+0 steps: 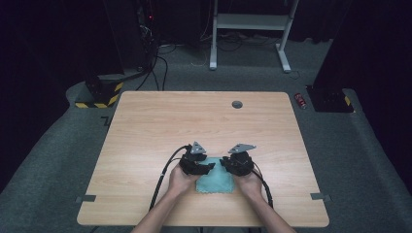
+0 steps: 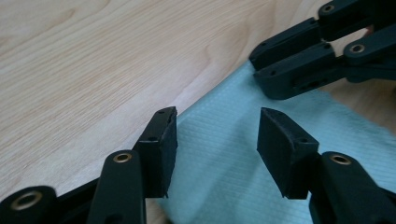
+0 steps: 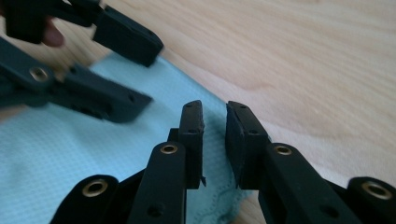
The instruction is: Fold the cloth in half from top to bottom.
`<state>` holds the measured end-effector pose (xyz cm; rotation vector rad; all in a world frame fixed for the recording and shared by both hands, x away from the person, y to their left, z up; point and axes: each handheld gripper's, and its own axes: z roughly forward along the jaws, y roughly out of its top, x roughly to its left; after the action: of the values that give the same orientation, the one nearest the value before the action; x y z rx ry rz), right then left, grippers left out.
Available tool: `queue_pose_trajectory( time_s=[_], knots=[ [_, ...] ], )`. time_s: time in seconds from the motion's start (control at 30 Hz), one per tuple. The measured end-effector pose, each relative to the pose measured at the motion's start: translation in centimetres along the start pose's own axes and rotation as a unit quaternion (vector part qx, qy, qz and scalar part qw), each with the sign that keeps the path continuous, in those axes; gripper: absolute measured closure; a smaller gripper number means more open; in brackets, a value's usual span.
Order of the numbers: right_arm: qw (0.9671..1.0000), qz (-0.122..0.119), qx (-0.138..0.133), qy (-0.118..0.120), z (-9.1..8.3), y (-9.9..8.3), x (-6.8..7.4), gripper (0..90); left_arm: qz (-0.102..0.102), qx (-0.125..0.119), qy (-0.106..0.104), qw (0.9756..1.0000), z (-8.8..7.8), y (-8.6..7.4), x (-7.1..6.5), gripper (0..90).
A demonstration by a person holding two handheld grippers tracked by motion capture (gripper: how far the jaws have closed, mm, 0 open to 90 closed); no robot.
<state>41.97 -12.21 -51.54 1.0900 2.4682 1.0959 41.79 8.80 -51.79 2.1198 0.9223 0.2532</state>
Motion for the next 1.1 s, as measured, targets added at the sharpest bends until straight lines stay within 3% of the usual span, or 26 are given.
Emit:
queue_pose_trajectory(
  time_s=[0.03,0.1,0.37,0.63,1.1],
  knots=[
    [1.0000,0.002,0.002,-0.001,0.1,-0.2,-0.2,77.1,-0.002,-0.001,0.000,1.0000,0.0,0.0,0.1,49.5],
    [1.0000,0.009,-0.003,-0.001,0.0,-0.4,-0.5,77.0,0.012,0.003,0.012,0.9999,-0.2,0.0,0.1,49.5],
    [0.9998,0.012,-0.008,-0.010,-1.1,-0.5,-0.7,71.9,0.005,0.001,0.031,0.9995,-2.1,0.1,0.5,45.2],
    [0.9992,0.012,-0.037,-0.005,-2.9,-0.2,-0.8,65.0,-0.017,-0.035,0.043,0.9983,-5.4,-0.2,1.4,42.7],
    [0.9956,0.042,-0.079,-0.028,-6.5,-1.3,-2.5,61.7,-0.049,-0.067,0.072,0.9939,-9.0,-2.5,3.0,39.4]
  ],
)
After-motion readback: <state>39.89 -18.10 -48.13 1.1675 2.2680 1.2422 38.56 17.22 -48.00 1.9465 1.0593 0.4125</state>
